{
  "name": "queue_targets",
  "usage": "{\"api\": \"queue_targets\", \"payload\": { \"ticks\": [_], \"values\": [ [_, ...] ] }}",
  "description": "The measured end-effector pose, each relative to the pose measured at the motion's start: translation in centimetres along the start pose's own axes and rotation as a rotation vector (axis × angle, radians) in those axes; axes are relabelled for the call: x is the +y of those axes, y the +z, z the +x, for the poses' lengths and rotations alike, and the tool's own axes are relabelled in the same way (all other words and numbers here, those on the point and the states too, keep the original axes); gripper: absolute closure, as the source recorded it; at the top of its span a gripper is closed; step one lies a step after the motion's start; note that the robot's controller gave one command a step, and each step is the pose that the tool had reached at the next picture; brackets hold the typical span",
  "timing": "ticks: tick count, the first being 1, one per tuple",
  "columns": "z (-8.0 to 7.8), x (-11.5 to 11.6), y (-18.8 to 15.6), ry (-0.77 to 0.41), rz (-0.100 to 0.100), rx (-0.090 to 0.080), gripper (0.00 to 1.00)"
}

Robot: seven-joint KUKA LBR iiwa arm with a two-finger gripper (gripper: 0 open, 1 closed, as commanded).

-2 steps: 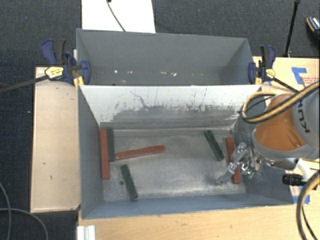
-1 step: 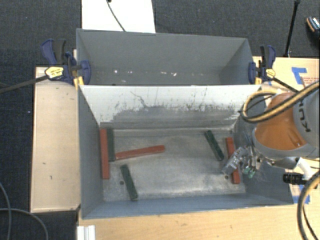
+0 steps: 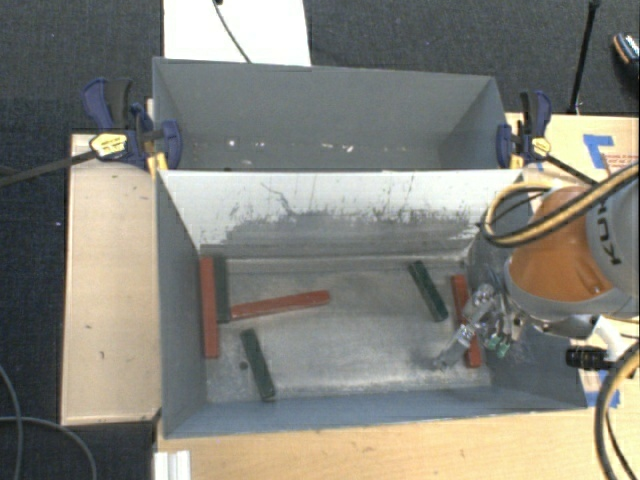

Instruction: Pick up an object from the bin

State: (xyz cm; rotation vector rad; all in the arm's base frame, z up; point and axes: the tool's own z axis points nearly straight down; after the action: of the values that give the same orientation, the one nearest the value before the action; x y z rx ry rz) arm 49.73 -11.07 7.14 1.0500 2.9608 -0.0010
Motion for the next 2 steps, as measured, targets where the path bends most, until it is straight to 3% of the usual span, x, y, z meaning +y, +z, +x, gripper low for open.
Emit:
{"api": "queue_targets", "payload": {
  "ticks": [1,2],
  "values": [
    [-5.49,4.49,0.04,0.159,-0.004,-0.005,0.0],
    [-5.42,4.34,0.06,0.153,-0.001,-0.002,1.0]
  ]
}}
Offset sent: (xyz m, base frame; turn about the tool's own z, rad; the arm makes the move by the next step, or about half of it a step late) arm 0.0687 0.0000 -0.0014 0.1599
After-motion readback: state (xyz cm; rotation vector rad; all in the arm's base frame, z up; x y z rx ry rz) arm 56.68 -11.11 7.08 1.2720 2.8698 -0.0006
